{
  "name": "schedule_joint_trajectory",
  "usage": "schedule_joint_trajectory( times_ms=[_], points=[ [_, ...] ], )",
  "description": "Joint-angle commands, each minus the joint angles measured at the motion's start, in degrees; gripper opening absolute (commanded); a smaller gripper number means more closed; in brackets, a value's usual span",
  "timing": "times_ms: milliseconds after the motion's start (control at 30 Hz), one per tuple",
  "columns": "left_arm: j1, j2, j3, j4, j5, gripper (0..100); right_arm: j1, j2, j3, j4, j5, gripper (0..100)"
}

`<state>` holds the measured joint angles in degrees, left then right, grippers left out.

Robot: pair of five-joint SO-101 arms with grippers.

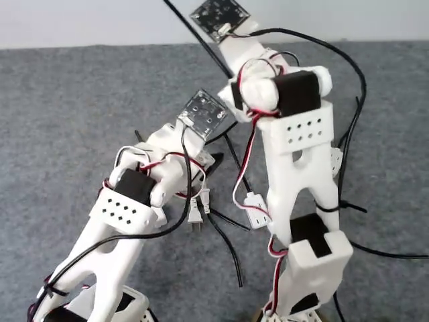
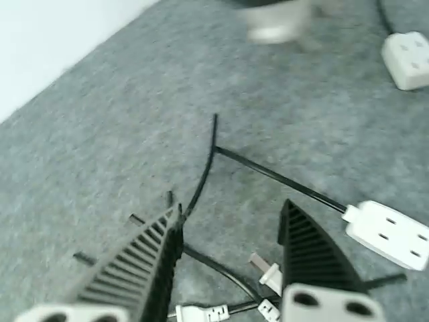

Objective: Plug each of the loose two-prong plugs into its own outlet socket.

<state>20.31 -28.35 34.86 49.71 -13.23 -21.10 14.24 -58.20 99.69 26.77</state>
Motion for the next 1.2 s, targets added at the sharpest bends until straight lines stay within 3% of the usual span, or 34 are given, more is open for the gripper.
schedule_joint_trajectory(
  times_ms=[0, 133, 400, 600, 1167],
  points=[
    [0.70, -0.88, -4.18, -3.16, -0.88, 23, -2.15, -5.32, -2.81, 1.19, 0.35, 0.8],
    [0.70, -0.88, -8.48, -4.04, 0.18, 23, -3.65, -7.69, -2.81, 1.19, 0.35, 0.8],
    [-0.26, -0.53, -7.78, -16.26, 12.40, 23, -3.65, -10.59, -2.81, 1.01, 0.35, 0.8],
    [0.97, -0.70, -2.86, -26.11, 17.32, 23, -3.91, -11.12, -2.81, -0.84, 0.35, 0.8],
    [4.84, -0.79, -2.24, -27.69, 20.22, 23, -7.16, -14.81, -2.55, -1.10, 0.88, 0.8]
  ],
)
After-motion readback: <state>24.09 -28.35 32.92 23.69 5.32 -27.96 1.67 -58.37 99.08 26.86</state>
